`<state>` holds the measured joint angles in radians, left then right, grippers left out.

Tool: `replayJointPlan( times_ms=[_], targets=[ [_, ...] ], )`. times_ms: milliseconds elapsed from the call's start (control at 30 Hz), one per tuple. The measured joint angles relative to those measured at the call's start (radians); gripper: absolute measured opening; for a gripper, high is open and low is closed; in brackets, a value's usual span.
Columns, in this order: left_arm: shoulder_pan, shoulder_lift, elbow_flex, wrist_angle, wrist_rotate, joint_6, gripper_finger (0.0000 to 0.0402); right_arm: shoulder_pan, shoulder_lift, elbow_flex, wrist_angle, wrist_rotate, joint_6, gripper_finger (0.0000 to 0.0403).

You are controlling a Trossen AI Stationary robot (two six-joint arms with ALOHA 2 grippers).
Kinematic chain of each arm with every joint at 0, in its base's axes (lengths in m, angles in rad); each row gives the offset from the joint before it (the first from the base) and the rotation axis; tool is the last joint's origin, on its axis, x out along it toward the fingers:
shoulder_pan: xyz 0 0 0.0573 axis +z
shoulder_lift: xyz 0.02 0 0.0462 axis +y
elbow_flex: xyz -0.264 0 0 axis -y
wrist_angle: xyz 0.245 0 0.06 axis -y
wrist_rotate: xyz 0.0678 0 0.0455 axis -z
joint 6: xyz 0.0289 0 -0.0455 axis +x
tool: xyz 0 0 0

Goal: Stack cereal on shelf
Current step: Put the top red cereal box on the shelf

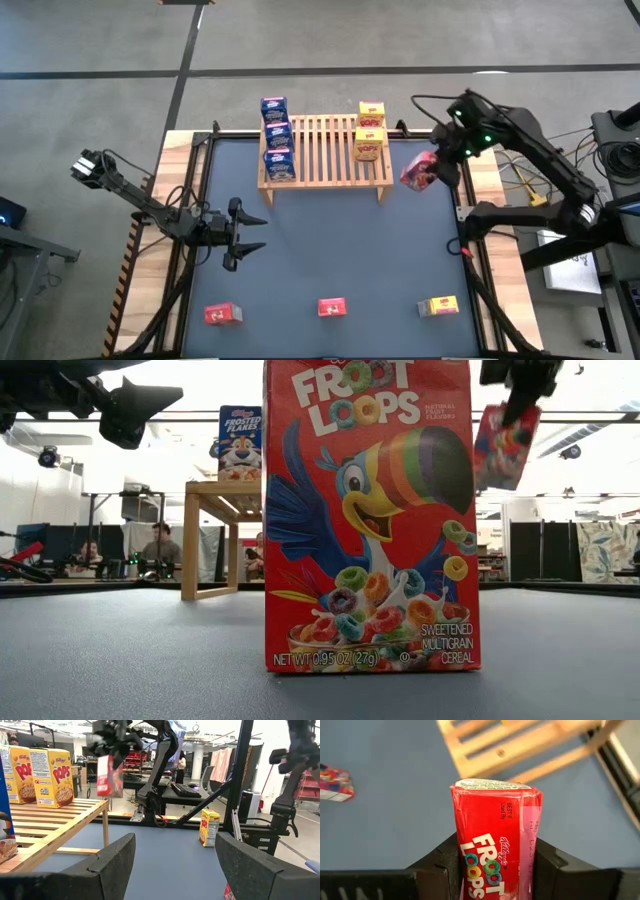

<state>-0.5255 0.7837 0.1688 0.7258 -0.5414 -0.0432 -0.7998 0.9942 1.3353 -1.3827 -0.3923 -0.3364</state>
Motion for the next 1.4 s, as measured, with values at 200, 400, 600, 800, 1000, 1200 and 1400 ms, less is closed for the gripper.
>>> replayJointPlan(
  times_ms=[200, 400, 600, 800, 1000, 1200, 1400],
  targets=[
    [0.000, -0.001, 0.000, 0.012, 0.000, 0.000, 0.0259, 0.114, -0.067, 0.059, 0.010, -0.011, 0.080, 0.0148],
    [0.000, -0.002, 0.000, 0.034, 0.001, 0.005, 0.0259, 0.227, -0.050, 0.136, 0.112, -0.010, 0.161, 0.0148],
    [0.000, -0.002, 0.000, 0.035, 0.001, 0.005, 0.0259, 0.288, 0.035, 0.220, 0.273, -0.008, 0.157, 0.0148],
    [0.000, 0.000, 0.000, 0.035, 0.001, 0.005, 0.0259, 0.298, 0.185, 0.339, 0.387, 0.000, 0.110, 0.0148],
    [0.000, 0.000, 0.000, 0.035, 0.004, 0.005, 0.0259, 0.298, 0.391, 0.510, 0.478, 0.048, 0.071, 0.0148],
    [0.000, 0.000, 0.000, 0.026, 0.008, -0.009, 0.0259, 0.282, 0.612, 0.751, 0.366, 0.106, -0.013, 0.0148],
    [0.000, 0.000, 0.000, 0.018, 0.009, -0.018, 0.0259, 0.275, 0.791, 0.951, 0.250, 0.134, -0.081, 0.0148]
  ],
)
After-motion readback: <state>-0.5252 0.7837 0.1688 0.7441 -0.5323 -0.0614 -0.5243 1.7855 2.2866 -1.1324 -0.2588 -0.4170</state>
